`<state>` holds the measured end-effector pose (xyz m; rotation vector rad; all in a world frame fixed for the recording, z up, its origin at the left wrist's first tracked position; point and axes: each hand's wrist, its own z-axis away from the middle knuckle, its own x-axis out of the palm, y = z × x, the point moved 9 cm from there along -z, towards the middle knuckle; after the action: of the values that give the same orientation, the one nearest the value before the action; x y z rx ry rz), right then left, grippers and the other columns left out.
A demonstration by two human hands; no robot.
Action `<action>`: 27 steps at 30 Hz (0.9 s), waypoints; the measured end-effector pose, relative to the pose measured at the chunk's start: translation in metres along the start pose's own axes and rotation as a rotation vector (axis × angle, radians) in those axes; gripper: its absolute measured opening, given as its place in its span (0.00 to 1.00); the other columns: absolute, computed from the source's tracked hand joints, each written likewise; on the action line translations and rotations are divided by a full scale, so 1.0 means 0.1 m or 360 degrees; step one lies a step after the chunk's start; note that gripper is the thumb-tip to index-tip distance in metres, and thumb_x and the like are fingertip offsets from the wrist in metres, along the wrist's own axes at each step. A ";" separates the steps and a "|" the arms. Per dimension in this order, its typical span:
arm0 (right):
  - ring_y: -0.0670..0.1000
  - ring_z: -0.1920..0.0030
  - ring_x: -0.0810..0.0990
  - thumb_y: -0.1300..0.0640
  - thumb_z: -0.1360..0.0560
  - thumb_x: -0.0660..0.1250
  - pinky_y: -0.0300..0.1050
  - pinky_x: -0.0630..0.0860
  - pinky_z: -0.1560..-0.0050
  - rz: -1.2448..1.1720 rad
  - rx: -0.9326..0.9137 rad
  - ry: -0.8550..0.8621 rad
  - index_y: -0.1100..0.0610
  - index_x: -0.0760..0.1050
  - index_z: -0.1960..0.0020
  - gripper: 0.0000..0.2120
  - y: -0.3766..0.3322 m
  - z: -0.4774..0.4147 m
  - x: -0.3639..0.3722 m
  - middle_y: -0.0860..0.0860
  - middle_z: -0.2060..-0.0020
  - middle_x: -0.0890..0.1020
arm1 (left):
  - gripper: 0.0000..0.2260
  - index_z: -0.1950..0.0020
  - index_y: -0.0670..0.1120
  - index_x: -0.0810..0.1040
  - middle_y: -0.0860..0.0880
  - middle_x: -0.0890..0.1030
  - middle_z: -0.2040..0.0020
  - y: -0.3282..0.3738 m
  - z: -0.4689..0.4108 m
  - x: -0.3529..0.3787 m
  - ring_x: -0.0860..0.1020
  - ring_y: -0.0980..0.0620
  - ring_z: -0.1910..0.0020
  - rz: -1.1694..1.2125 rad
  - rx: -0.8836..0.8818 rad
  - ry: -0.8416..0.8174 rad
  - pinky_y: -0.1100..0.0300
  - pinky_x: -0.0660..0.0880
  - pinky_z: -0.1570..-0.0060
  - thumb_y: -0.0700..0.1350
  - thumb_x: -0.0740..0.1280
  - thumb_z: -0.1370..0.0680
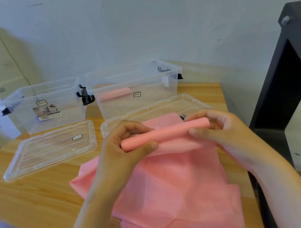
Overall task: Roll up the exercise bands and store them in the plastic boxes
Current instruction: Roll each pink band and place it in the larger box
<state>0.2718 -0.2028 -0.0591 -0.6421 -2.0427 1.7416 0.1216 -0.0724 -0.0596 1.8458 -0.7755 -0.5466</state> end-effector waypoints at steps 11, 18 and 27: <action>0.42 0.62 0.81 0.62 0.36 0.72 0.33 0.76 0.63 -0.0005 -0.0223 0.0065 0.60 0.79 0.53 0.12 -0.20 0.04 0.00 0.46 0.63 0.83 | 0.13 0.57 0.52 0.80 0.55 0.80 0.61 -0.09 0.02 0.02 0.77 0.56 0.62 0.0009 -0.0176 -0.0037 0.66 0.74 0.63 0.50 0.78 0.37; 0.43 0.61 0.79 0.63 0.37 0.73 0.34 0.76 0.61 -0.0014 -0.0269 0.0092 0.57 0.79 0.55 0.11 -0.24 0.04 0.00 0.45 0.63 0.82 | 0.13 0.59 0.53 0.80 0.56 0.80 0.62 -0.06 0.02 0.00 0.77 0.58 0.63 0.0015 -0.0170 -0.0006 0.66 0.73 0.66 0.56 0.75 0.40; 0.46 0.58 0.79 0.63 0.37 0.76 0.36 0.76 0.61 -0.0119 -0.0241 -0.0121 0.50 0.81 0.57 0.13 -0.26 0.06 0.05 0.47 0.59 0.81 | 0.13 0.59 0.55 0.81 0.52 0.80 0.62 -0.05 0.06 0.01 0.78 0.54 0.67 0.0285 -0.0285 -0.0076 0.64 0.73 0.72 0.54 0.76 0.40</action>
<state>0.2621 -0.2081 -0.0341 -0.5443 -2.2369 1.6040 0.1199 -0.0752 -0.0664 1.5866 -0.8850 -0.5285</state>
